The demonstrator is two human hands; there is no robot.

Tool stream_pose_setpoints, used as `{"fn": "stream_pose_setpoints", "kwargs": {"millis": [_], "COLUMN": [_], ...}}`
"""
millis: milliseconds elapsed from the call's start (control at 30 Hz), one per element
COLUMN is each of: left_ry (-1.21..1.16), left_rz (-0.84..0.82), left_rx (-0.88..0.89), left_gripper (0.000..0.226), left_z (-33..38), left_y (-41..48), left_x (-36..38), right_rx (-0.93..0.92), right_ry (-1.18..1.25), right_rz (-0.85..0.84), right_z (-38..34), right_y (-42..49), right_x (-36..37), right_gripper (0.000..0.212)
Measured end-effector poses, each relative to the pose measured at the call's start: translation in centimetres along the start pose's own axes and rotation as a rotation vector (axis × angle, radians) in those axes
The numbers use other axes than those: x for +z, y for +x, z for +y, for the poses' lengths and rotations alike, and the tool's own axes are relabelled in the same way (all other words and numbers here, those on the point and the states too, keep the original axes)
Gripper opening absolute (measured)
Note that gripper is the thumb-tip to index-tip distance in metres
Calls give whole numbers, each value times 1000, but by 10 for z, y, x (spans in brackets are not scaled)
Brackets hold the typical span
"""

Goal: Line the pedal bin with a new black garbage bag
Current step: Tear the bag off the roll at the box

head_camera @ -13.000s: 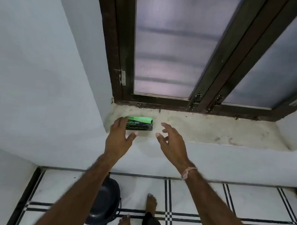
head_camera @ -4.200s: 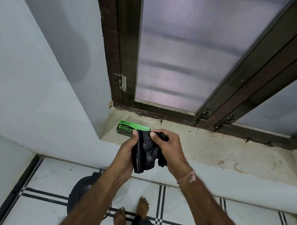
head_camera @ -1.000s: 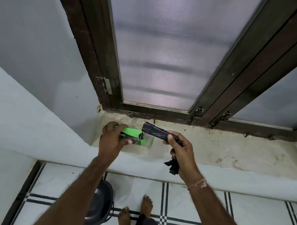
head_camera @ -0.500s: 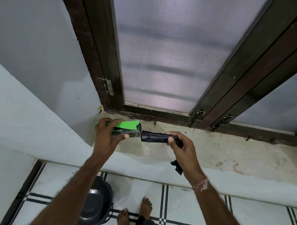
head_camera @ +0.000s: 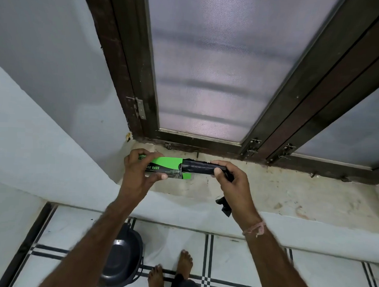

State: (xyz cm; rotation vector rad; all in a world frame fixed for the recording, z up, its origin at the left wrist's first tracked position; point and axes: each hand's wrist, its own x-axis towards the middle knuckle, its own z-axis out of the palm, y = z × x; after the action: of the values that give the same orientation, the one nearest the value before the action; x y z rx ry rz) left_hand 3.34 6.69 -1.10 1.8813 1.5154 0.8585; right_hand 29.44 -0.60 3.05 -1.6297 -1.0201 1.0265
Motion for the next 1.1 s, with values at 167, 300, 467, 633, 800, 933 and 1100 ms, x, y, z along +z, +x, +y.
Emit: {"fn": "stream_pose_setpoints", "kwargs": {"millis": [167,300,467,633,800,933,1100], "left_ry": [-82,-220,-335,-367,-411,-435,-427], "left_rz": [-35,-105,-89,-28,-65,-48,-43], "left_rx": [-22,-7,-76,-118,-108,-127,-119], "left_gripper": [59,60,63,53,53,52,52], "left_z": [-1,-3,7,8,7,9,6], "left_y": [-9,-16,-21,-27,-37,-40,-41], "left_x": [5,11,23,19,20,20,18], "right_rx": [99,92,45,-54,-76,-67,-40], "right_ry": [101,64,43,19,15,20,22], "right_rz": [-47,-138,-180,-178,-71,-86,-73], "right_z": [0,-2,-10,-10,-6,-4,-2], "right_y": [-3,-3,-3,-7,-6,-10,-13], "right_x": [7,7,21,21,29,33,37], "right_gripper": [25,26,12,20,14,10,20]}}
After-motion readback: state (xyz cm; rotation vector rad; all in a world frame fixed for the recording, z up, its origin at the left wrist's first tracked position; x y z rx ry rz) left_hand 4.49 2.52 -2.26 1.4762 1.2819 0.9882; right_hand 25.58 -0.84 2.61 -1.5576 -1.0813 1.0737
